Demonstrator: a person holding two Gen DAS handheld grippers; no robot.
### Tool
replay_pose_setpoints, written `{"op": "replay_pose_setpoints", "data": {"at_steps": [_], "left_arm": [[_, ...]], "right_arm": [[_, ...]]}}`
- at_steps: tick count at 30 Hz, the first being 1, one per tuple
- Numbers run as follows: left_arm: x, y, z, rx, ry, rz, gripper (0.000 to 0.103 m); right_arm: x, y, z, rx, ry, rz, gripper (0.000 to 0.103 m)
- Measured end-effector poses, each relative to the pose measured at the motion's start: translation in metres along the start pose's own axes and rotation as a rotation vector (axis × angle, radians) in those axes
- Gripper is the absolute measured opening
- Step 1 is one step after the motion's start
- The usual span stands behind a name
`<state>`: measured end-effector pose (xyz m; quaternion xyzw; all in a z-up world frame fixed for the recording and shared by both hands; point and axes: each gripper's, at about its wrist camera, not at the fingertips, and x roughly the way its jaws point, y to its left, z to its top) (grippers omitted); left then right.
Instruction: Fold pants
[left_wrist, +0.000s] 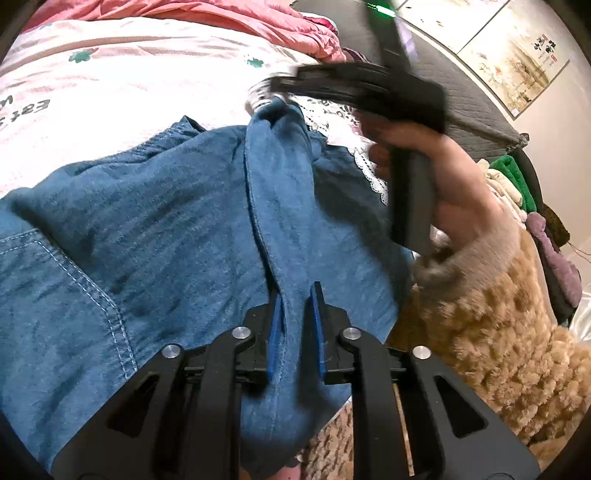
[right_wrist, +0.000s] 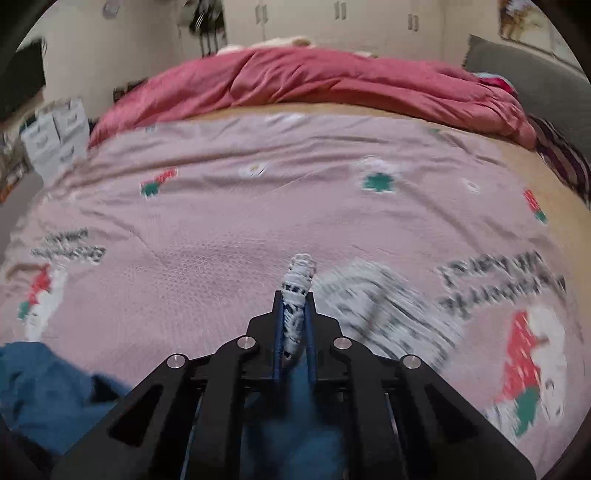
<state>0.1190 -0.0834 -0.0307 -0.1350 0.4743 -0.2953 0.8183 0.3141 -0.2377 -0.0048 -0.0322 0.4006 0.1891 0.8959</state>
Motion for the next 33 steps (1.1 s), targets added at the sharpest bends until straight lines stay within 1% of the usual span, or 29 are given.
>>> {"op": "replay_pose_setpoints", "data": {"at_steps": [1,2,5,9,10,11,12,13,14,18,23,26,29,33], "left_arm": [[-0.001,0.000,0.000,-0.004,-0.006,-0.006,0.024],[-0.002,0.000,0.000,-0.011,-0.017,-0.016,0.031],[0.000,-0.004,0.000,0.009,-0.028,0.002,0.033],[0.005,-0.016,-0.001,0.073,-0.046,0.065,0.032],[0.008,-0.020,-0.001,0.101,-0.050,0.094,0.027],[0.009,-0.024,-0.001,0.121,-0.054,0.119,0.014],[0.011,-0.028,-0.002,0.147,-0.058,0.147,0.007],[0.010,-0.029,-0.002,0.157,-0.058,0.154,0.003],[0.010,-0.028,-0.002,0.165,-0.059,0.159,0.001],[-0.001,-0.041,-0.007,0.260,-0.090,0.199,0.001],[-0.025,-0.054,-0.008,0.313,-0.135,0.170,0.001],[-0.032,-0.062,-0.018,0.349,-0.131,0.149,0.001],[-0.022,-0.067,-0.022,0.372,-0.104,0.164,0.001],[-0.013,-0.067,-0.036,0.389,-0.054,0.176,0.001]], "right_arm": [[-0.010,-0.006,-0.004,0.019,-0.016,0.005,0.008],[-0.024,-0.014,-0.011,0.041,-0.037,0.006,0.008],[-0.058,-0.034,-0.029,0.097,-0.091,-0.007,0.008],[-0.093,-0.060,-0.057,0.178,-0.131,-0.022,0.008],[-0.102,-0.067,-0.066,0.207,-0.136,-0.016,0.008],[-0.108,-0.072,-0.072,0.228,-0.137,-0.009,0.008],[-0.114,-0.077,-0.080,0.251,-0.137,-0.002,0.008],[-0.119,-0.082,-0.087,0.274,-0.137,0.003,0.008],[-0.127,-0.087,-0.097,0.304,-0.143,0.007,0.008],[-0.150,-0.098,-0.127,0.368,-0.160,0.022,0.008],[-0.177,-0.097,-0.160,0.414,-0.142,0.059,0.008],[-0.186,-0.097,-0.177,0.444,-0.121,0.070,0.008],[-0.184,-0.098,-0.191,0.463,-0.084,0.057,0.008],[-0.178,-0.099,-0.207,0.493,-0.051,0.042,0.008]]}}
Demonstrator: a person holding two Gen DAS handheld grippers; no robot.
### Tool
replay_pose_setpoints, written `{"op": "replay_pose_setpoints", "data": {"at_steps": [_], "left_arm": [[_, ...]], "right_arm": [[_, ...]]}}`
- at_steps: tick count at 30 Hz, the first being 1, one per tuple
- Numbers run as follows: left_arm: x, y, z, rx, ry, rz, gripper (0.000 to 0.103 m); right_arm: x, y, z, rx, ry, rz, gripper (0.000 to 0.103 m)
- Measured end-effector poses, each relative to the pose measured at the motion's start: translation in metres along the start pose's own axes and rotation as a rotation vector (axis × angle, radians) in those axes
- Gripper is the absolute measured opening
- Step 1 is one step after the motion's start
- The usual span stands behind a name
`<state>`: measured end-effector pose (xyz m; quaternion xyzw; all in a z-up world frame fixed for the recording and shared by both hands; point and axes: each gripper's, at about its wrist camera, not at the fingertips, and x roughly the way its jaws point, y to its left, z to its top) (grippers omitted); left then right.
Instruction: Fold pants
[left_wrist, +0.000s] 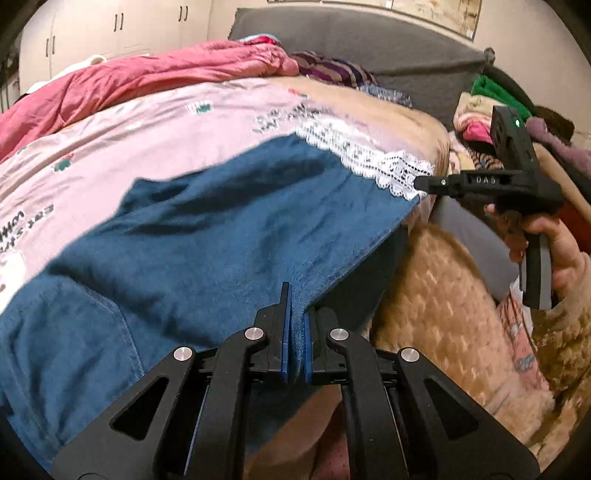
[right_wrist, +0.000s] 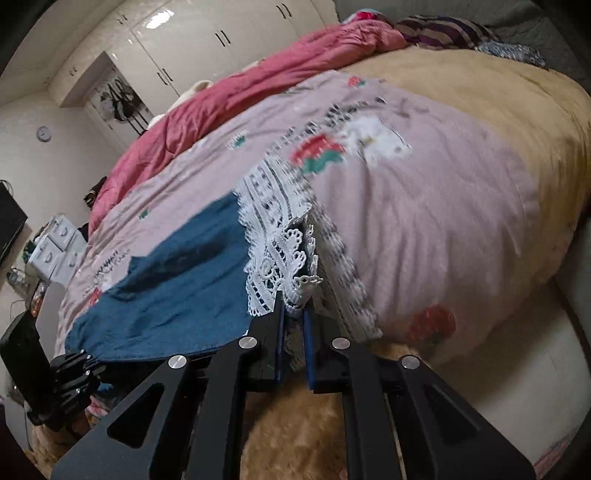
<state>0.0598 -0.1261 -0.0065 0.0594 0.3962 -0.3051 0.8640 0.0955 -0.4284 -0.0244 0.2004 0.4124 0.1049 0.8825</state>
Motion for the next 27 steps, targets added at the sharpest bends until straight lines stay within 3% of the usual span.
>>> {"op": "replay_pose_setpoints", "data": {"at_steps": [7,11,12,17,21,23,27], "left_arm": [[0.008,-0.001,-0.011,0.026,0.040,0.016,0.003],[0.014,0.001,-0.016,0.029,0.064,0.017,0.003],[0.014,0.001,-0.016,0.029,0.066,0.015,0.003],[0.013,-0.001,-0.016,0.032,0.067,0.008,0.003],[0.012,-0.006,-0.016,0.052,0.066,0.000,0.007],[0.012,-0.008,-0.017,0.059,0.068,0.001,0.007],[0.014,-0.007,-0.022,0.051,0.081,0.000,0.007]], "right_arm": [[0.015,-0.005,-0.009,-0.043,0.058,-0.066,0.009],[0.017,-0.017,-0.010,-0.003,0.081,-0.087,0.024],[0.013,-0.019,-0.011,-0.001,0.078,-0.100,0.029],[-0.014,-0.006,-0.001,-0.085,-0.018,-0.215,0.031],[-0.012,0.026,0.004,-0.198,-0.024,-0.116,0.038],[0.003,0.048,-0.002,-0.296,0.008,-0.087,0.038],[0.037,0.064,-0.012,-0.348,0.122,-0.046,0.039]]}}
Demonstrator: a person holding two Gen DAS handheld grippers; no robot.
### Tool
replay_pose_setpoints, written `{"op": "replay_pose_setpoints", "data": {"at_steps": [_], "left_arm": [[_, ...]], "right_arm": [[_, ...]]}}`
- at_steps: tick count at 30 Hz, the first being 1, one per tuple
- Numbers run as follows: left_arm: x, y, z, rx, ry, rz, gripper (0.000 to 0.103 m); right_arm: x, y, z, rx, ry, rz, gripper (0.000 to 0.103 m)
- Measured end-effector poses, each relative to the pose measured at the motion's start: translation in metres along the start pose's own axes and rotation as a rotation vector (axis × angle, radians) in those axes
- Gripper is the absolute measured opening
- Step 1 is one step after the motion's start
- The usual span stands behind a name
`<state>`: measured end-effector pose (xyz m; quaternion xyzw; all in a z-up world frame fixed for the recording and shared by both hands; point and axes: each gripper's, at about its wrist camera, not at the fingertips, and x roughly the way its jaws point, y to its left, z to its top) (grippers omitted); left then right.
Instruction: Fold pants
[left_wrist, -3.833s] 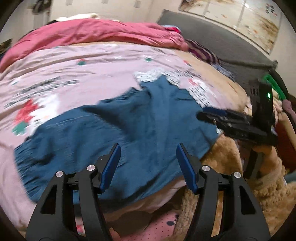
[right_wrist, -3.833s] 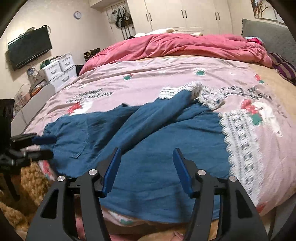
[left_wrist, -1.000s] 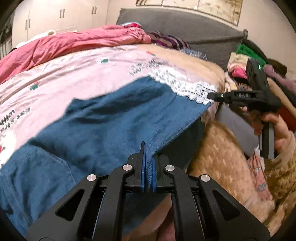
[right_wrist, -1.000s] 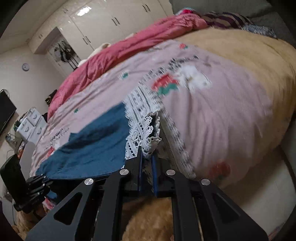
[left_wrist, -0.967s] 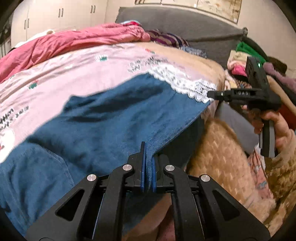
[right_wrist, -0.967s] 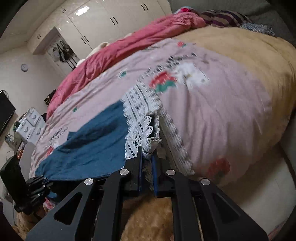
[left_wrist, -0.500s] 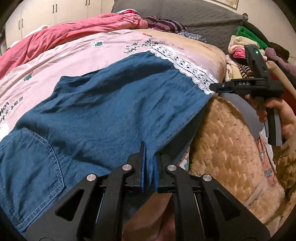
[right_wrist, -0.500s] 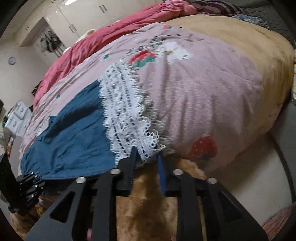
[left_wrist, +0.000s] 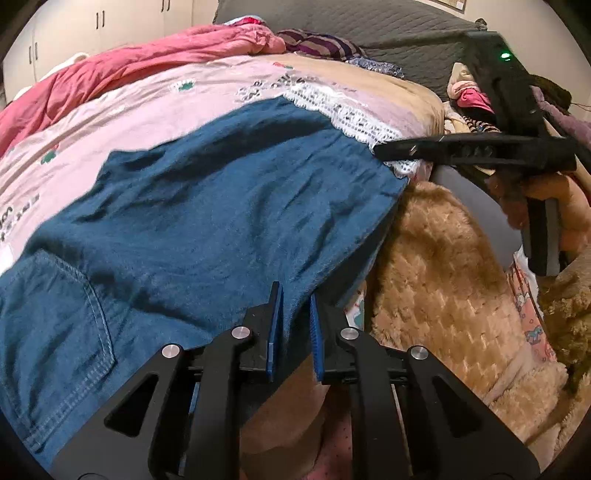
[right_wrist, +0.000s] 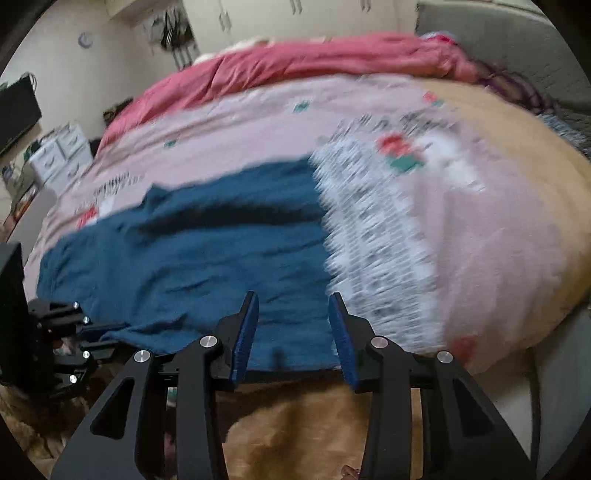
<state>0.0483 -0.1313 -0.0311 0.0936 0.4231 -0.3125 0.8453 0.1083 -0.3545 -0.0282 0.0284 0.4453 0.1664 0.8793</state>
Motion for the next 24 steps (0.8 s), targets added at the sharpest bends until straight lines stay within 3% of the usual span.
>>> {"op": "replay_pose_setpoints", "data": {"at_steps": [3,6,10,13,15,20,24], "left_arm": [[0.002,-0.002,-0.005,0.012,0.015,-0.005,0.007],[0.000,-0.002,-0.007,0.016,0.011,-0.019,0.010],[-0.021,0.010,-0.011,-0.061,-0.023,-0.060,0.032],[-0.054,0.026,-0.022,-0.149,-0.092,-0.034,0.039],[-0.076,0.039,-0.034,-0.222,-0.134,0.029,0.043],[-0.131,0.069,-0.073,-0.454,-0.187,0.298,0.045],[-0.164,0.093,-0.095,-0.615,-0.211,0.396,0.055]], "right_arm": [[0.024,-0.006,-0.008,0.006,0.087,-0.041,0.039],[0.022,-0.012,-0.011,0.027,0.075,-0.015,0.039],[-0.006,-0.002,-0.020,-0.052,0.006,0.016,0.045],[-0.022,0.012,-0.028,-0.161,-0.013,0.016,0.045],[-0.024,0.021,-0.031,-0.225,-0.010,0.004,0.045],[-0.013,0.058,-0.041,-0.464,0.024,-0.059,0.045],[0.005,0.075,-0.046,-0.608,0.030,-0.105,0.045]]}}
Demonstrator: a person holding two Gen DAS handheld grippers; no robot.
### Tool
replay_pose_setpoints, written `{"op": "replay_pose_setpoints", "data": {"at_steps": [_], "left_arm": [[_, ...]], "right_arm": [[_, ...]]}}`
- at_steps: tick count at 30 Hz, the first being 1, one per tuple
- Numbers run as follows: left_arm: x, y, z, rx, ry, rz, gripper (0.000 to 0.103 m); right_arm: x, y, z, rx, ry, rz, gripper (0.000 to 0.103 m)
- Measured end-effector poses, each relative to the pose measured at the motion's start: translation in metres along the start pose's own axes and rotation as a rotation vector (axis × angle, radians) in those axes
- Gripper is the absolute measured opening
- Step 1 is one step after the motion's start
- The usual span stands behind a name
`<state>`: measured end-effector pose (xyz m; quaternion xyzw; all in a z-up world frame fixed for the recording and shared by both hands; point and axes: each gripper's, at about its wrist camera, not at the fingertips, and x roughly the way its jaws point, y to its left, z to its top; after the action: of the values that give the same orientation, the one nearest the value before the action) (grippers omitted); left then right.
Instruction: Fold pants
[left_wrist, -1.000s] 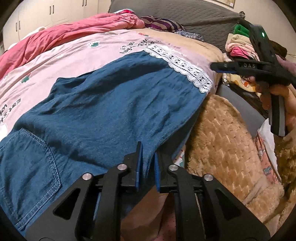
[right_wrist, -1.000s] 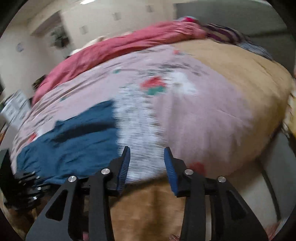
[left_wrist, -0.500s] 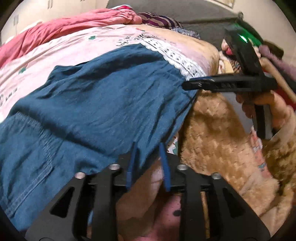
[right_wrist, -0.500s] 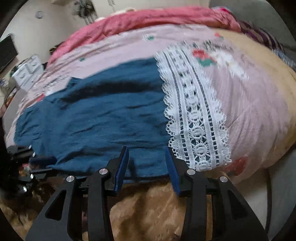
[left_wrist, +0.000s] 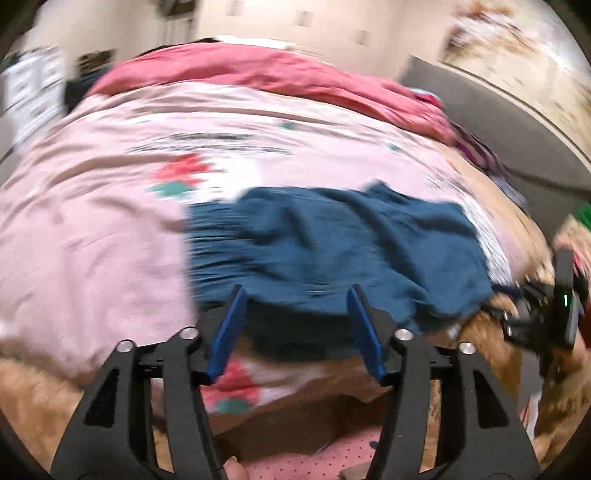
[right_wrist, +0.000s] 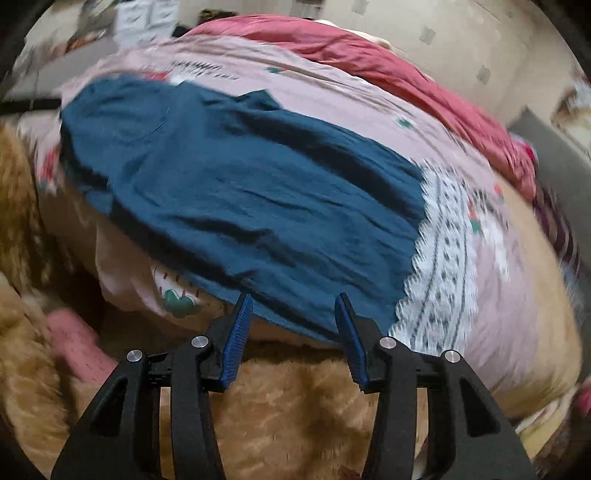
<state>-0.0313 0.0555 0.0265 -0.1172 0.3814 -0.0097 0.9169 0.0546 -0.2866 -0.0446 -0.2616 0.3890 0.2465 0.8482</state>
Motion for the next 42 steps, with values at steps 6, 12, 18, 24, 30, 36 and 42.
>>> {"op": "replay_pose_setpoints", "data": {"at_steps": [6,12,18,24,30,36,42], "left_arm": [[0.016,0.026,0.003,-0.168,0.042,-0.095,0.064],[0.039,0.022,0.006,-0.184,0.058,-0.098,0.007],[0.015,0.032,0.008,-0.166,0.021,-0.076,0.000],[0.009,0.053,0.006,-0.215,0.040,-0.068,0.000],[0.010,0.051,0.005,-0.255,0.040,-0.175,0.047],[0.036,0.046,0.007,-0.314,0.089,-0.242,0.047],[0.053,0.026,0.016,-0.221,0.091,-0.168,0.000]], "right_arm": [[0.014,0.007,0.003,-0.078,0.022,0.023,0.043],[0.032,-0.001,-0.002,-0.058,0.059,0.053,0.024],[0.016,-0.019,-0.004,-0.028,0.064,0.113,0.005],[0.017,-0.007,-0.015,-0.057,0.098,0.115,0.005],[0.000,-0.018,-0.014,0.012,0.077,0.149,0.025],[-0.018,-0.031,0.004,0.099,-0.037,0.154,0.042],[0.011,-0.020,0.026,0.110,-0.054,0.181,0.042]]}}
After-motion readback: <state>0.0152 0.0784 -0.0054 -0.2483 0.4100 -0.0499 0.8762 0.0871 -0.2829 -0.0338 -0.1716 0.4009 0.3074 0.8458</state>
